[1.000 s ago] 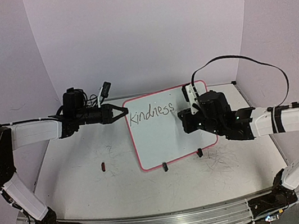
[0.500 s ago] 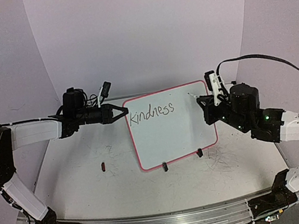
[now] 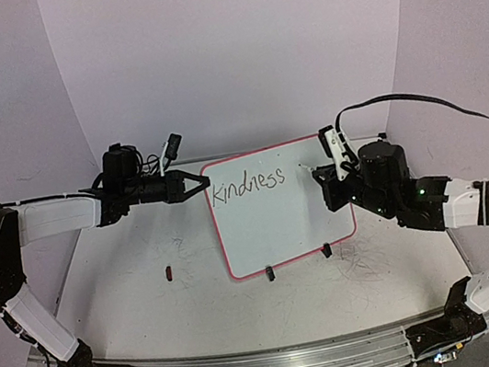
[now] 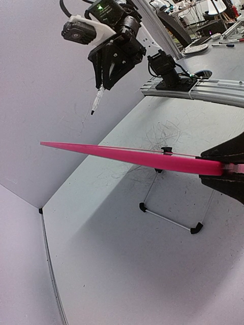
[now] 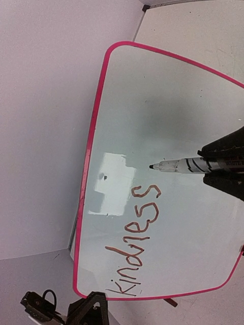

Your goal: Write a sentence on the whiteboard

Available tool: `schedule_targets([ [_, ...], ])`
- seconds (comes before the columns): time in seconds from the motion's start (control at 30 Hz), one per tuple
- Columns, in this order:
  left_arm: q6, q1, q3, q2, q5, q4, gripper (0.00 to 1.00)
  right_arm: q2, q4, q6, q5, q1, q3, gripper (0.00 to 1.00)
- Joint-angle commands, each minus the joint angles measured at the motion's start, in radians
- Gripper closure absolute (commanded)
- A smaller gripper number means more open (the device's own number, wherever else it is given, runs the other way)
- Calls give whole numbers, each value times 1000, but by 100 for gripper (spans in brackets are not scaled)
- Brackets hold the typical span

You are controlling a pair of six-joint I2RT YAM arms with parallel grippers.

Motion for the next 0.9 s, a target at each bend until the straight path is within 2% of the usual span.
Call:
schedule_targets([
  [0.0, 24, -9, -3, -42, -12, 22, 100, 5, 43, -1, -13, 0, 39, 100],
  [0.5, 28, -9, -5, -51, -22, 20, 100, 10, 59, -10, 96, 1, 22, 100],
  [0.87, 22, -9, -5, -51, -56, 12, 100, 20, 56, -4, 87, 0, 25, 100],
])
